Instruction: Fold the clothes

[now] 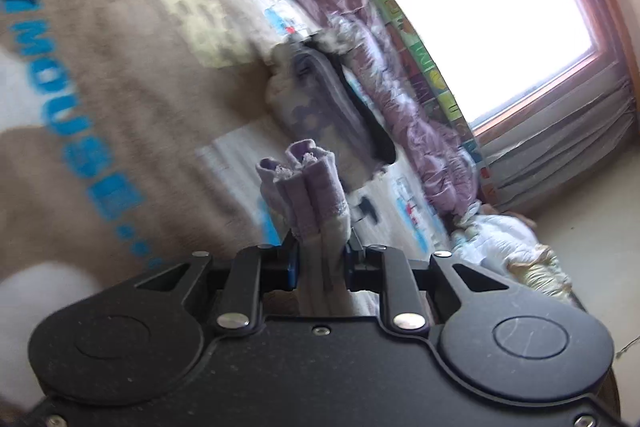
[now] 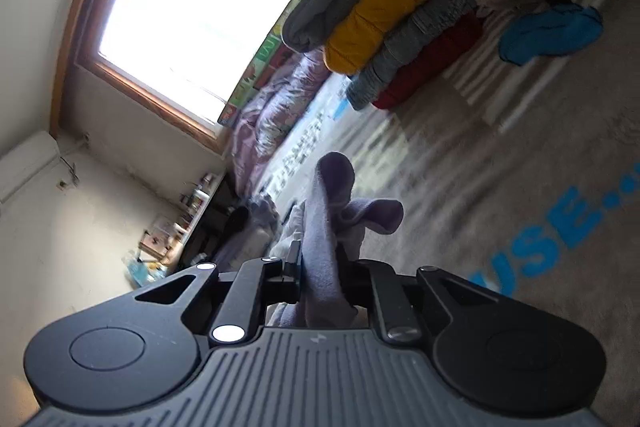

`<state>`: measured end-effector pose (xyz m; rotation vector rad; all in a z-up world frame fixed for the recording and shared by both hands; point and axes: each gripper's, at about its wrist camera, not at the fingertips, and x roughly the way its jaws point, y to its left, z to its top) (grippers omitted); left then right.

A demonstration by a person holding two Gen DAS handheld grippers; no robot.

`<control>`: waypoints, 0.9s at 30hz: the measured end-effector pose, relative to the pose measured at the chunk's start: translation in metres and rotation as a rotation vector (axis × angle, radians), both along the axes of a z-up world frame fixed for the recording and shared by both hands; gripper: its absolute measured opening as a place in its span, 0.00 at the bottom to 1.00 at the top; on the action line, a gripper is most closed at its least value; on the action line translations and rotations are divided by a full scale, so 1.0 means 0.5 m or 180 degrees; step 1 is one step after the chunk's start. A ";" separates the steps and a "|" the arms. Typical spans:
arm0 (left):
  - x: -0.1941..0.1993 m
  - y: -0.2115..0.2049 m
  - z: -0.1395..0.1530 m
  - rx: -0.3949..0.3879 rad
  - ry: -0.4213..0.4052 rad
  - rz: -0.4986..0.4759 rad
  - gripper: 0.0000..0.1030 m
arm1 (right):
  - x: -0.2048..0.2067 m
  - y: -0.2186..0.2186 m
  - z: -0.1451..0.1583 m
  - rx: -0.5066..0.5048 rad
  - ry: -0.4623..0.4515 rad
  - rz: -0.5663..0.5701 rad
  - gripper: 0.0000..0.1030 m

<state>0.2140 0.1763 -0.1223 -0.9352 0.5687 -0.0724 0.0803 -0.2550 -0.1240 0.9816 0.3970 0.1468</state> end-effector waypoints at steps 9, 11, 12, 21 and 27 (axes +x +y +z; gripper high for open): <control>-0.055 0.030 -0.049 -0.0528 0.0164 0.0082 0.64 | -0.040 0.002 -0.041 -0.0100 0.0322 -0.0115 0.57; -0.062 0.023 -0.049 -0.0555 0.0159 0.0056 0.64 | -0.053 -0.001 -0.052 0.0043 0.0311 -0.0102 0.60; -0.065 0.019 -0.049 -0.0568 0.0156 0.0043 0.64 | -0.056 -0.001 -0.060 0.0128 0.0316 -0.0077 0.60; -0.054 -0.007 -0.062 -0.0322 0.0081 0.0177 0.57 | -0.044 0.020 -0.074 -0.0100 0.0262 0.0057 0.58; -0.043 -0.035 -0.052 -0.0105 -0.0031 0.0161 0.20 | -0.032 0.026 -0.079 -0.0202 0.0202 0.0085 0.46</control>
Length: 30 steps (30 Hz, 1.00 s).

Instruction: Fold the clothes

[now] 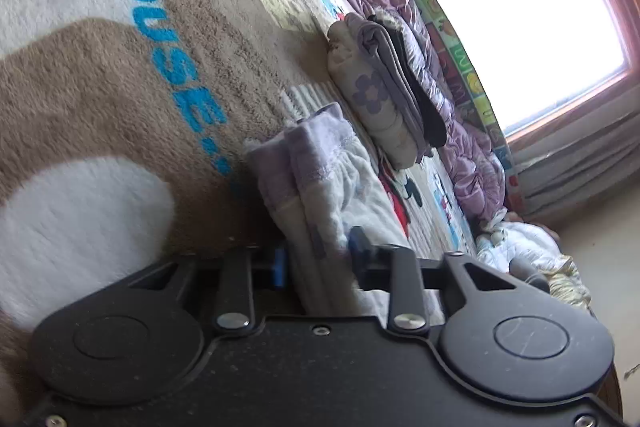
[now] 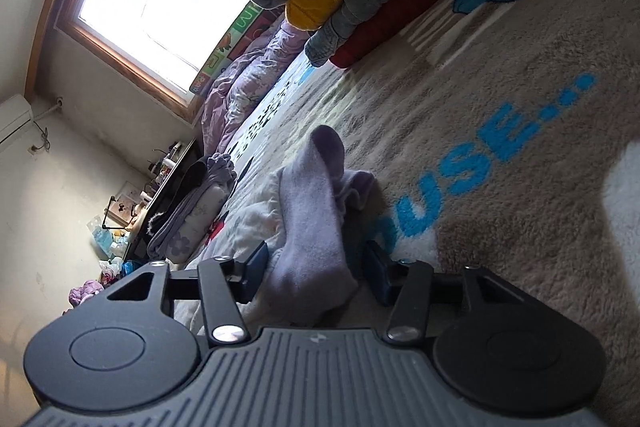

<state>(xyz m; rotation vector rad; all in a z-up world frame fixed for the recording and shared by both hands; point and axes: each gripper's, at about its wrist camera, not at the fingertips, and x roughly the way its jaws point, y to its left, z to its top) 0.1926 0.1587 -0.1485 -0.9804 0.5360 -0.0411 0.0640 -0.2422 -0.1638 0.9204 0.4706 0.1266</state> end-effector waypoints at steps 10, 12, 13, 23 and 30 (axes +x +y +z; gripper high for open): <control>-0.050 -0.144 0.179 0.0918 -0.1057 -0.0524 0.18 | 0.002 -0.016 -0.017 0.0301 -0.0045 0.0056 0.32; -0.063 -0.193 0.205 0.1186 -0.1198 -0.0647 0.18 | 0.000 -0.023 -0.021 0.0410 -0.0055 0.0046 0.31; -0.068 -0.220 0.217 0.1349 -0.1264 -0.0705 0.18 | -0.002 -0.028 -0.023 0.0472 -0.0061 0.0037 0.31; -0.110 -0.452 0.228 0.2575 -0.1668 -0.1183 0.18 | -0.016 -0.060 -0.034 0.0832 -0.0119 0.0018 0.30; -0.139 -0.596 0.172 0.3390 -0.1848 -0.1527 0.18 | -0.014 -0.072 -0.042 0.0992 -0.0143 0.0090 0.30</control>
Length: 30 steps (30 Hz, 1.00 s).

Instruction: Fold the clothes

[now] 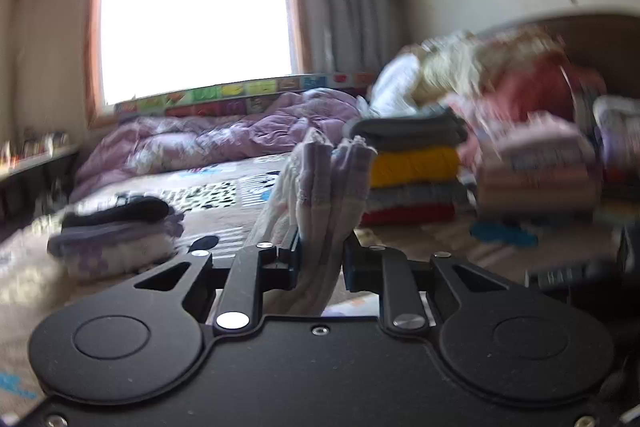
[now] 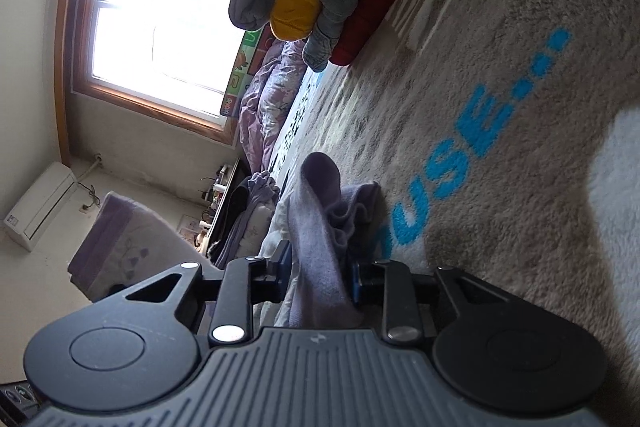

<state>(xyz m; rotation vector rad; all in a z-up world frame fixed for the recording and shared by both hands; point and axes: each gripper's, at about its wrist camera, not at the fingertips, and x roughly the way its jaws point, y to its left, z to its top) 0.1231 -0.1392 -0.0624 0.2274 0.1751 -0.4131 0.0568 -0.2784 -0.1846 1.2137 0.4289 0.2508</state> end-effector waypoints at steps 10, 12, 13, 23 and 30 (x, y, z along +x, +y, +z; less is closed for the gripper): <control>-0.049 -0.140 -0.113 0.1052 -0.0375 -0.0146 0.18 | 0.005 -0.020 -0.012 0.0283 -0.0019 0.0027 0.30; -0.055 -0.156 -0.137 0.1225 -0.0425 -0.0155 0.18 | 0.005 -0.026 -0.013 0.0326 -0.0023 0.0019 0.30; -0.057 -0.163 -0.148 0.1312 -0.0451 -0.0159 0.18 | 0.003 -0.030 -0.013 0.0342 -0.0027 -0.0003 0.30; -0.079 -0.215 -0.246 0.1887 -0.0539 -0.0183 0.19 | -0.035 -0.079 0.069 -0.0518 -0.0360 -0.0412 0.30; -0.073 -0.205 -0.231 0.1864 -0.0441 -0.0261 0.26 | -0.002 -0.031 0.147 -0.1186 -0.0959 0.0275 0.30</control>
